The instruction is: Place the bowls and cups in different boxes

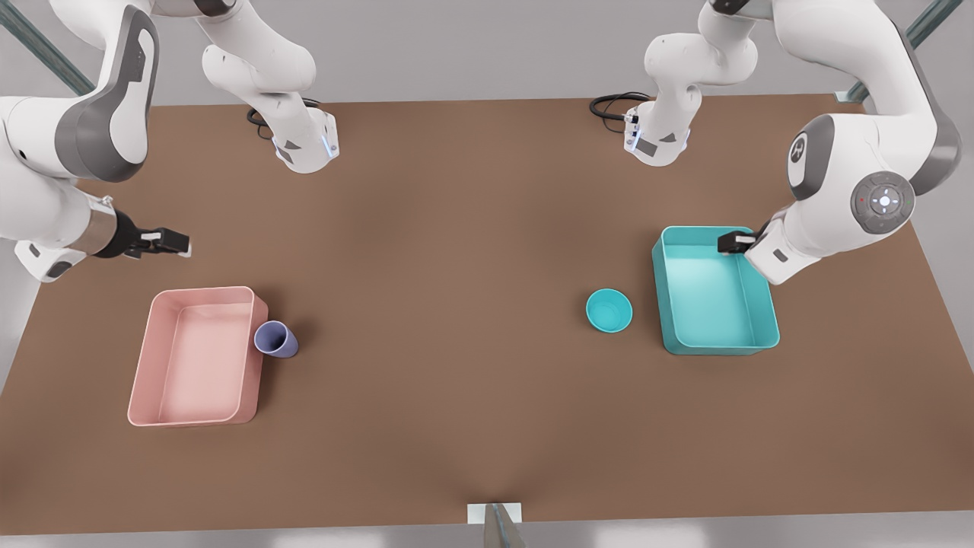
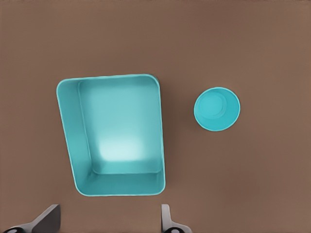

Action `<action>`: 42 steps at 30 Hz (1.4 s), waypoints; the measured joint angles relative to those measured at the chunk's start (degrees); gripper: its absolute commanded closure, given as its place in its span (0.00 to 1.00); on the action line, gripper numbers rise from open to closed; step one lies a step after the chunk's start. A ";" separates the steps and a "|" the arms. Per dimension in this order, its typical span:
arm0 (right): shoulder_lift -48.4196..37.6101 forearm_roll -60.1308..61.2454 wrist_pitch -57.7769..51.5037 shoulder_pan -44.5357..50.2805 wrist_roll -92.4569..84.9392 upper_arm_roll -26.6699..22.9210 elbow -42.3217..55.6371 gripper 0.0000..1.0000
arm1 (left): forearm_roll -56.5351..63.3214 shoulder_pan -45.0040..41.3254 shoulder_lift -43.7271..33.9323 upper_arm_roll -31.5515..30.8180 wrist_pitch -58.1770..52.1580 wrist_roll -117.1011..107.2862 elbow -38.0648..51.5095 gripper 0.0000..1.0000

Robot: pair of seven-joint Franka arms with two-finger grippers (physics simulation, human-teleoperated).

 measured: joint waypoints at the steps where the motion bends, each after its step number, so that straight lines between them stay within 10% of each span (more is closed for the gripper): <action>1: 0.03 0.00 0.22 0.02 -0.08 0.00 0.01 0.00 | 0.00 -0.01 0.08 0.00 0.20 -0.04 -0.02 0.00; 11: 17.90 -0.45 11.99 12.70 2.01 0.02 1.55 0.00 | 12.45 -16.13 19.87 -0.44 17.30 -0.46 -2.25 0.00; 29: 18.75 -2.63 39.34 11.77 10.77 -0.26 -18.98 0.00 | 17.05 -24.70 21.21 -0.45 45.67 -9.10 -24.50 0.00; 36: 20.94 -2.59 40.56 11.53 12.44 -0.27 -18.66 0.00 | 18.50 -24.51 23.03 -0.40 48.95 -14.59 -25.16 0.79; 42: 22.40 -2.65 41.22 11.53 13.39 -0.31 -18.53 0.00 | 17.76 -24.60 21.70 -0.36 47.56 -17.52 -23.75 0.79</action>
